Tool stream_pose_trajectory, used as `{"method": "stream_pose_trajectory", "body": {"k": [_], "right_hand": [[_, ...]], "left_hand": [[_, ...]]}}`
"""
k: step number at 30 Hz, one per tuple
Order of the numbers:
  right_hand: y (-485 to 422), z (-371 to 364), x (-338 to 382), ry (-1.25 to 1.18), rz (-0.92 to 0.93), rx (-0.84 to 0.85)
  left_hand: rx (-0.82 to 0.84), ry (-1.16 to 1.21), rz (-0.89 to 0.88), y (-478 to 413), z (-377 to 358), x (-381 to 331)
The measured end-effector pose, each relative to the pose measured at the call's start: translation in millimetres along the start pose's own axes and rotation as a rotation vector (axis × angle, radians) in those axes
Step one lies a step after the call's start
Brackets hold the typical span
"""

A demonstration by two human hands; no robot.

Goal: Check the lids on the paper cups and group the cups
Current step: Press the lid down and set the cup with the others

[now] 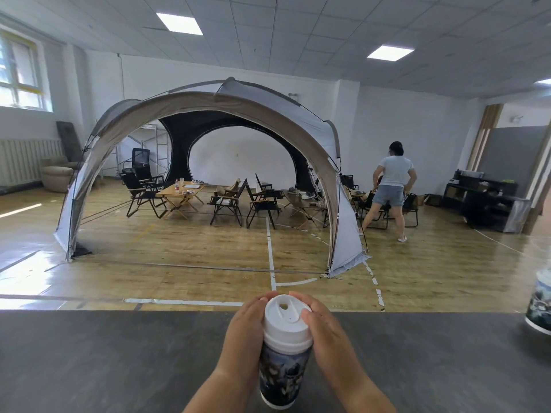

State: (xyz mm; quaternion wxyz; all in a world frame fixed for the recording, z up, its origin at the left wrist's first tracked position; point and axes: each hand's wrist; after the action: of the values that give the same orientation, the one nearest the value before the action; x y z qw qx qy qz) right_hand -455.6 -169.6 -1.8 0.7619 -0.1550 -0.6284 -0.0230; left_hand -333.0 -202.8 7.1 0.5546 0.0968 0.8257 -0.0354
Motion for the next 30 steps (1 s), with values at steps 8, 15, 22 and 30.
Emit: {"method": "stream_pose_trajectory", "body": {"k": [8, 15, 22, 30], "right_hand": [[19, -24, -22, 0.136, 0.124, -0.211], [17, -24, -29, 0.038, 0.171, -0.16], [-6, 2, 16, -0.232, 0.286, -0.209], [-56, 55, 79, -0.853, -0.017, 0.472]], "left_hand": [[-0.094, -0.006, -0.114, 8, -2, 10], [-0.162, 0.064, -0.05, 12, -9, 12], [0.048, 0.084, -0.202, 20, -21, -14], [0.497, 0.05, 0.011, 33, -18, -18]]}}
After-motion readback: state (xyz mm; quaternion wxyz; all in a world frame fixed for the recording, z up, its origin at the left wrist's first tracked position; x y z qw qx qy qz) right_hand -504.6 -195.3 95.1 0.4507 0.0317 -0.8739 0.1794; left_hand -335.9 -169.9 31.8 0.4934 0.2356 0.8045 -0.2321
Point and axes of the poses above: each hand's wrist, its own y-axis away from the middle knuckle, its own z-axis out of the back of the hand, x = y × z
